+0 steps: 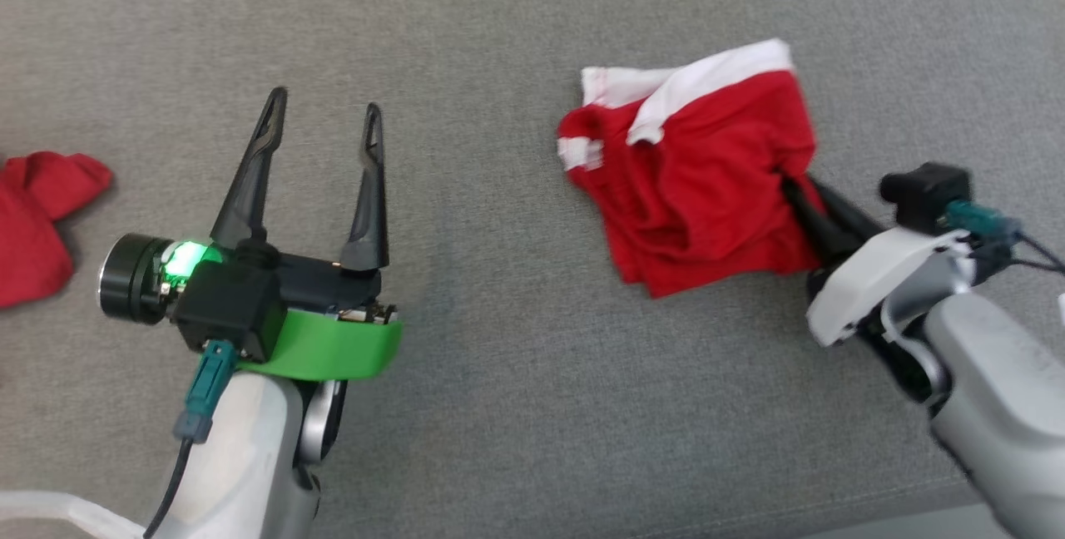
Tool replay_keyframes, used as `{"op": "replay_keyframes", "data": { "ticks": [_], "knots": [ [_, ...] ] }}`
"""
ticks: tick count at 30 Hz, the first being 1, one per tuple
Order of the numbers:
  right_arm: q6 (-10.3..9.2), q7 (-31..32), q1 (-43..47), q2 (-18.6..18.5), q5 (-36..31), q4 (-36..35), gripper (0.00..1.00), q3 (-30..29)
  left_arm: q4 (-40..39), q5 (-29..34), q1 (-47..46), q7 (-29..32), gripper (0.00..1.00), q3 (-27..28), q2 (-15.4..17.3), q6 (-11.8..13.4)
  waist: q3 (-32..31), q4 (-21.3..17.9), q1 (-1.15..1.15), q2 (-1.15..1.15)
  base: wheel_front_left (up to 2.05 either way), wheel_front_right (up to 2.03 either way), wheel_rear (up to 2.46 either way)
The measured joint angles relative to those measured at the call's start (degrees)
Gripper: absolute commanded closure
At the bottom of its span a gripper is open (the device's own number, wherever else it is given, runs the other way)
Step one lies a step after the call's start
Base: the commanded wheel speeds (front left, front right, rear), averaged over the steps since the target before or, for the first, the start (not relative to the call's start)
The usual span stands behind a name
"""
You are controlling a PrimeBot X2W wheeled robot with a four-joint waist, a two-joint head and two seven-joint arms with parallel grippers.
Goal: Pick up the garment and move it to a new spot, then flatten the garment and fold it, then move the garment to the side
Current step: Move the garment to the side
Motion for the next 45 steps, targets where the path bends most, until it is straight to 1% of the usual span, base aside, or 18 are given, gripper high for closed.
{"op": "replay_keyframes", "data": {
  "ticks": [4,6,11,14,17,18,20,22,25,27,29,32,35,38,41,45],
  "knots": [
    [-0.01,-2.1,-5.2,-7.7,3.8,2.9,1.0,-1.3,-1.3,1.6,-4.6,1.5,0.0,-2.6,0.0,-2.0,3.0,-2.3,0.0,0.0,0.0,0.0,0.0],
    [-0.01,-2.9,-7.8,-11.0,4.6,4.4,1.0,-1.5,-1.7,2.4,-7.2,2.3,0.0,-4.0,0.0,-3.0,4.8,-3.2,0.0,0.0,0.0,0.0,0.0],
    [-0.02,-3.9,-14.1,-19.4,7.2,10.5,1.0,-4.2,-3.1,4.5,-12.7,3.3,0.0,-7.6,-0.7,-5.2,10.2,-4.3,0.0,0.0,0.0,0.0,0.0],
    [-0.01,-5.2,-17.0,-22.4,8.3,13.8,1.0,-6.0,-3.5,5.3,-14.5,3.4,0.0,-9.0,-1.2,-5.9,13.7,-4.2,0.0,0.0,0.0,0.0,0.0],
    [-0.02,-6.4,-20.0,-23.7,8.8,16.3,1.0,-6.8,-3.5,5.6,-15.7,3.4,0.0,-9.4,-1.2,-6.1,16.8,-3.8,0.0,0.0,0.0,0.0,0.0],
    [-0.01,-6.8,-20.6,-23.7,8.6,17.1,0.72,-6.9,-3.4,5.6,-16.0,3.3,0.0,-9.5,-1.2,-6.1,17.5,-3.6,0.0,0.0,0.0,0.0,0.0],
    [-0.01,-7.6,-22.0,-23.5,8.2,19.8,0.0,-7.7,-3.1,5.7,-16.3,3.2,0.0,-9.6,-1.1,-6.1,19.1,-3.3,0.01,0.0,0.0,0.0,0.0],
    [-0.01,-8.8,-22.9,-23.4,7.1,22.4,0.0,-9.4,-2.7,5.7,-16.4,2.9,0.0,-9.6,-1.0,-6.1,20.1,-2.9,0.01,0.0,0.0,0.0,0.0],
    [-0.03,-10.0,-23.1,-21.5,6.3,24.6,0.0,-11.9,-1.7,5.6,-16.4,2.5,0.0,-9.4,-0.8,-5.8,20.1,-2.6,0.01,0.0,0.0,0.0,0.0],
    [-0.03,-10.2,-22.1,-19.9,5.8,24.4,0.0,-13.7,-0.8,5.4,-16.0,2.2,0.0,-9.0,-0.7,-5.4,19.4,-2.4,0.01,0.0,0.0,0.0,0.0],
    [-0.03,-10.2,-20.1,-18.4,4.6,21.9,0.0,-17.4,-0.2,4.8,-14.9,1.9,0.0,-8.5,-0.4,-4.7,18.5,-2.4,0.0,0.0,0.0,0.0,0.0],
    [-0.03,-10.3,-14.8,-14.5,2.4,16.8,0.0,-24.2,0.9,3.7,-12.2,1.6,0.0,-7.3,0.0,-3.6,16.7,-2.7,0.01,0.0,0.0,0.0,0.0],
    [-0.03,-10.3,-7.4,-8.8,-0.6,10.1,0.0,-30.2,2.2,2.1,-9.0,1.4,0.0,-6.0,0.5,-2.4,14.0,-3.3,0.01,0.0,0.0,0.0,0.0],
    [-0.03,-10.3,-1.7,-4.1,-4.0,3.1,0.0,-32.4,3.1,0.8,-5.6,1.3,0.0,-4.6,0.7,-1.0,11.1,-4.1,0.01,0.0,0.0,0.0,0.0],
    [-0.03,-10.3,4.3,0.4,-7.0,-3.4,0.0,-33.4,3.9,-0.8,-2.7,1.1,0.0,-3.3,0.7,0.1,7.9,-4.9,0.01,0.0,0.0,0.0,0.0],
    [-0.03,-10.3,11.3,5.4,-10.5,-10.6,0.0,-32.0,4.9,-2.5,1.1,0.8,0.0,-1.7,0.6,1.6,3.6,-5.5,0.01,0.0,0.0,0.0,0.0]
  ]
}}
